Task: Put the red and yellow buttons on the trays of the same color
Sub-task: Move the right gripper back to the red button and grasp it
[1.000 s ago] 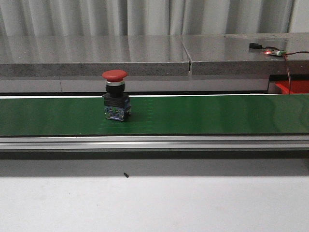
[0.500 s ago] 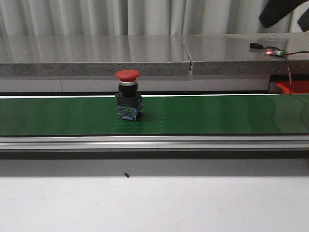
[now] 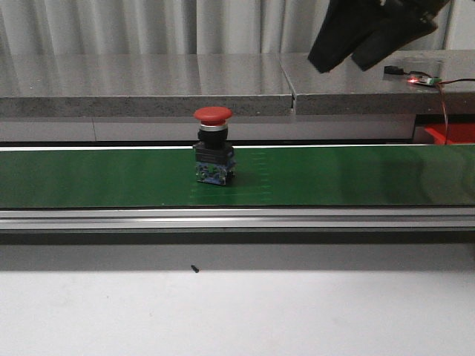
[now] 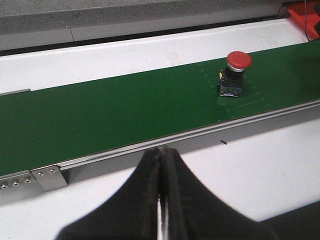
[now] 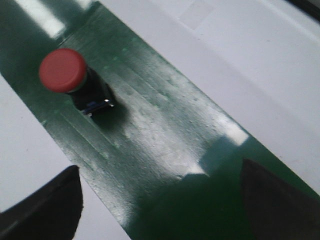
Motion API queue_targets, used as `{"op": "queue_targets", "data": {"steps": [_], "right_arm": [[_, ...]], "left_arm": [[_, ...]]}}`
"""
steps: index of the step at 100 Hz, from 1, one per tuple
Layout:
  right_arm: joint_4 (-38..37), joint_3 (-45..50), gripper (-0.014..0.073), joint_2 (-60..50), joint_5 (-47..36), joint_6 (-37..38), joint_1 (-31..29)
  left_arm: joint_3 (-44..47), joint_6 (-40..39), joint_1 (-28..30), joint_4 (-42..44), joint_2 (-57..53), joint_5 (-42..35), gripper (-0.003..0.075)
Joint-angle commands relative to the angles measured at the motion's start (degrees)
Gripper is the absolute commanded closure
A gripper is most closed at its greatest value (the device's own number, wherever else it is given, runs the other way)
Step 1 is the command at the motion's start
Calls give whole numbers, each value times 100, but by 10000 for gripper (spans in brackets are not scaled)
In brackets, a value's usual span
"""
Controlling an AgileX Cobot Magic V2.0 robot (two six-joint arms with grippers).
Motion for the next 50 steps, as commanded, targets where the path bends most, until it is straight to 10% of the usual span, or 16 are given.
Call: {"op": "queue_targets", "data": {"steps": [1, 50], "right_arm": [[138, -231, -41, -76, 8, -319, 196], [257, -255, -41, 574, -922, -1075, 1071]], "left_arm": [[-135, -51, -44, -79, 40, -377, 739], [-135, -51, -44, -79, 40, -377, 739]]}}
